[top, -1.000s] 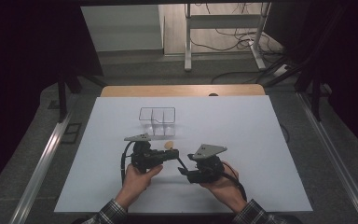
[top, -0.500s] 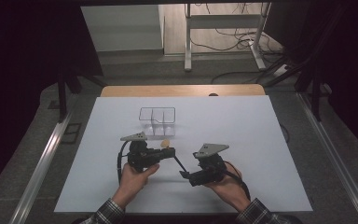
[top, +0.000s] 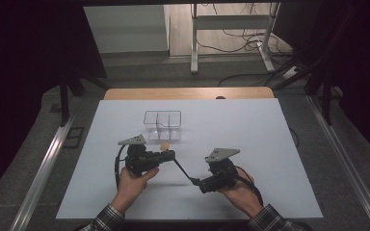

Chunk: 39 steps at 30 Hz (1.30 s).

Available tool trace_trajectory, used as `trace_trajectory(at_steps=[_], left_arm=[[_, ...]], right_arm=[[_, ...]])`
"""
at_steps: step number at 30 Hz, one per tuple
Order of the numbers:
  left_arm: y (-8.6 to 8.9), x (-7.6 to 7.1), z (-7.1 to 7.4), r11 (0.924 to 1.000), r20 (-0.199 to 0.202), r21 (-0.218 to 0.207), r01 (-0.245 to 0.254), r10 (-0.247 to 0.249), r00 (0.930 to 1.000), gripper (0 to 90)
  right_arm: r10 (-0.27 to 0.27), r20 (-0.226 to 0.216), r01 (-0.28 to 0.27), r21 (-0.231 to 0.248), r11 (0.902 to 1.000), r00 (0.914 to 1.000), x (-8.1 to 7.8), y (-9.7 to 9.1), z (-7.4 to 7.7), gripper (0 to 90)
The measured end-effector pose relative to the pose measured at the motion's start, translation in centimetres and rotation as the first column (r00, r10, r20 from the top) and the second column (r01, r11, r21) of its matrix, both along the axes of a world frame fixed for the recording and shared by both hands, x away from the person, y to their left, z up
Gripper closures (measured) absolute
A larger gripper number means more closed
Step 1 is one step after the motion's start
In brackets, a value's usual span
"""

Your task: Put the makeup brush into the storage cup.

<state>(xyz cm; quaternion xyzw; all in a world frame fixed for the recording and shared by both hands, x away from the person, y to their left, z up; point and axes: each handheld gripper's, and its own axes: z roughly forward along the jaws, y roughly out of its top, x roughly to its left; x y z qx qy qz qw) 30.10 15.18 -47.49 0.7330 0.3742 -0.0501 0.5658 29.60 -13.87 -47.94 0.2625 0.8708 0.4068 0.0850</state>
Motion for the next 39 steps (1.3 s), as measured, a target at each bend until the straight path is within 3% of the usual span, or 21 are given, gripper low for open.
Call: trace_trajectory(at_steps=[14, 22, 39], left_arm=[[1.8, -0.1, 0.4, 0.9990, 0.015, 0.004, -0.044, 0.044, 0.9989, 83.7], [2.4, -0.2, 0.6, 0.9968, 0.035, 0.035, -0.071, 0.070, 0.9969, 83.7], [4.3, -0.2, 1.1, 0.9829, 0.087, 0.098, -0.156, 0.148, 0.9852, 83.7]], right_arm=[[-0.029, -0.013, 0.029, -0.016, 0.9994, 0.9995, 0.4, -1.4, 0.0, 2.9], [-0.031, -0.008, 0.031, -0.036, 0.9989, 0.9995, 0.4, -2.3, 0.2, 1.7], [-0.070, -0.004, 0.070, -0.069, 0.9952, 0.9975, 0.2, -4.7, 0.5, 0.6]])
